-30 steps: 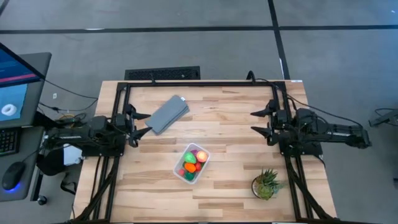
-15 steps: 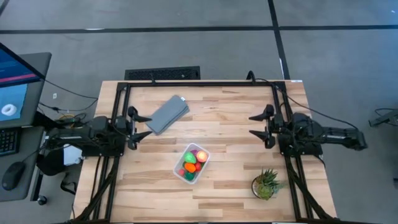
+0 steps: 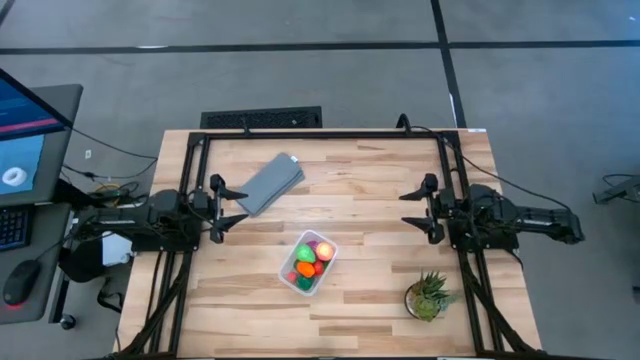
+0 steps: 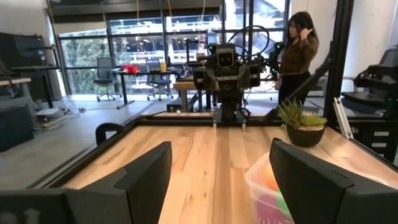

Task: Pick and placing Produce into tupperware
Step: Return to Home Position

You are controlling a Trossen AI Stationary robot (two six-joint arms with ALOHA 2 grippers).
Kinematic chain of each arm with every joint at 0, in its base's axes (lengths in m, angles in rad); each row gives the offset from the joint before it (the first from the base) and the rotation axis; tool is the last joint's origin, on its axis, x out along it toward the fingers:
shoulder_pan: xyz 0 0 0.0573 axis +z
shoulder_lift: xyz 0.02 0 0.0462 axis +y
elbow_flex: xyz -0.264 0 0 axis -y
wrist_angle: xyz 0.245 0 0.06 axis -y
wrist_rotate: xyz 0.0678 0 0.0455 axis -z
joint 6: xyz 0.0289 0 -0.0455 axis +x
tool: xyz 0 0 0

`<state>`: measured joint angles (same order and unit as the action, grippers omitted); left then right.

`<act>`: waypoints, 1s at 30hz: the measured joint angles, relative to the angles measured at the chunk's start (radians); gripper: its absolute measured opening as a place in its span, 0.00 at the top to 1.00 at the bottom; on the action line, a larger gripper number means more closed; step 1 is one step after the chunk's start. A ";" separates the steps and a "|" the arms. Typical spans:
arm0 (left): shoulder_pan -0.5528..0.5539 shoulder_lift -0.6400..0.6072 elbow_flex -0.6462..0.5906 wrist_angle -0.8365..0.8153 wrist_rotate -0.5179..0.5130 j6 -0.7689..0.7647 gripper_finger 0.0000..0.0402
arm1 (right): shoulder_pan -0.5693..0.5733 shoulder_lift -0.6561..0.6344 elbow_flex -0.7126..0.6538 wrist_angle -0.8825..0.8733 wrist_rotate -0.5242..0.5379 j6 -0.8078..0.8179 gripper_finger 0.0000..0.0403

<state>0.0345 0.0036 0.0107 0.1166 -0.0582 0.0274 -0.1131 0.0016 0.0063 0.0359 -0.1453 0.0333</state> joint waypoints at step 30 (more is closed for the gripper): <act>0.000 0.000 -0.003 -0.075 -0.006 0.011 0.35 | 0.055 0.151 -0.001 -0.020 0.121 -0.062 0.21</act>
<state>0.0345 0.0040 0.0078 0.0414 -0.0643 0.0387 -0.0586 0.1524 0.0055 0.0154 -0.0242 -0.0287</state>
